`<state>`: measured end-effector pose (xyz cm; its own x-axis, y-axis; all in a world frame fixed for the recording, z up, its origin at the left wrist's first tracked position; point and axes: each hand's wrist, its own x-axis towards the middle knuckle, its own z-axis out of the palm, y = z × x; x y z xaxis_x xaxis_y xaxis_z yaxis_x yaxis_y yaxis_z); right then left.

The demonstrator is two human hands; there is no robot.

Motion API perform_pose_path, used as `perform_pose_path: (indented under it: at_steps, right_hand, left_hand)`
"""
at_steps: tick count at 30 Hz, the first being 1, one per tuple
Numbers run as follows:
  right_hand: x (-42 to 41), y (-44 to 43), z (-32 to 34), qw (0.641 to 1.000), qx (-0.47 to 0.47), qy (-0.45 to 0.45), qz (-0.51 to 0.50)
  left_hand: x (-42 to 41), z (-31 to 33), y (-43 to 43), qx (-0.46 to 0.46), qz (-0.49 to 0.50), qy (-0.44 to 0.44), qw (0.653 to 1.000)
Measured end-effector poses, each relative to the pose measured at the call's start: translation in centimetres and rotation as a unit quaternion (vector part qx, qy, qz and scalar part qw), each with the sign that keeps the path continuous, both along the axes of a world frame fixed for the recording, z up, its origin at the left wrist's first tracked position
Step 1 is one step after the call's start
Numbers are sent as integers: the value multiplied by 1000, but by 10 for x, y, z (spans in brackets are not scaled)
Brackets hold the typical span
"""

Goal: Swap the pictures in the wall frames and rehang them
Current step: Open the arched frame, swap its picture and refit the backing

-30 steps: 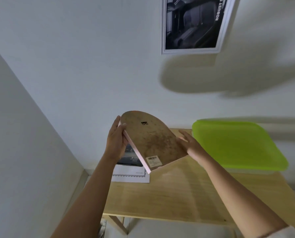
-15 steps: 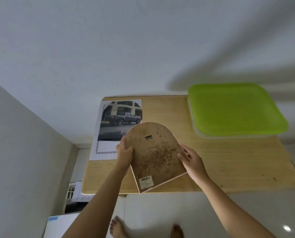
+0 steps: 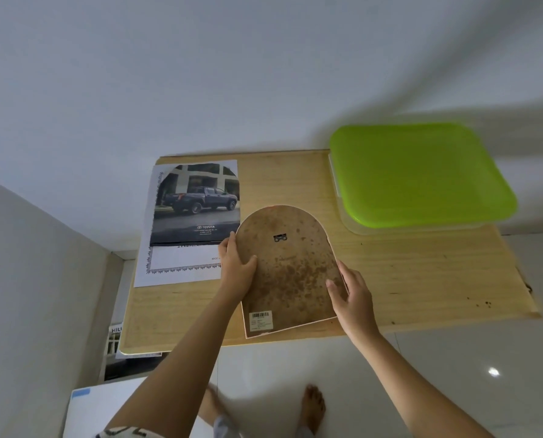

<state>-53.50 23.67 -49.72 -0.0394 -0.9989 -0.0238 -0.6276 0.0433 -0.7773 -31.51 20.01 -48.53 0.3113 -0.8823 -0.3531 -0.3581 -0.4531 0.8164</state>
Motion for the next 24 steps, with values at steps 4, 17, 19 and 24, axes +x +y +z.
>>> perform_pose_path:
  at_steps: [4,17,19,24]
  right_hand:
    - [3,6,-2,1000,-15,10,-2]
    - [-7,6,0,999,-24,26,-17]
    - [-7,3,3,999,-30,23,-16]
    - [0,-16,8,995,-83,34,34]
  left_hand:
    - [-2,-4,0,-10,-10,-15,1000]
    - [-6,-11,1,-35,-22,-63,997]
    - [-9,-12,5,-38,-21,-76,996]
    - [-10,-13,38,-59,-27,-175,983]
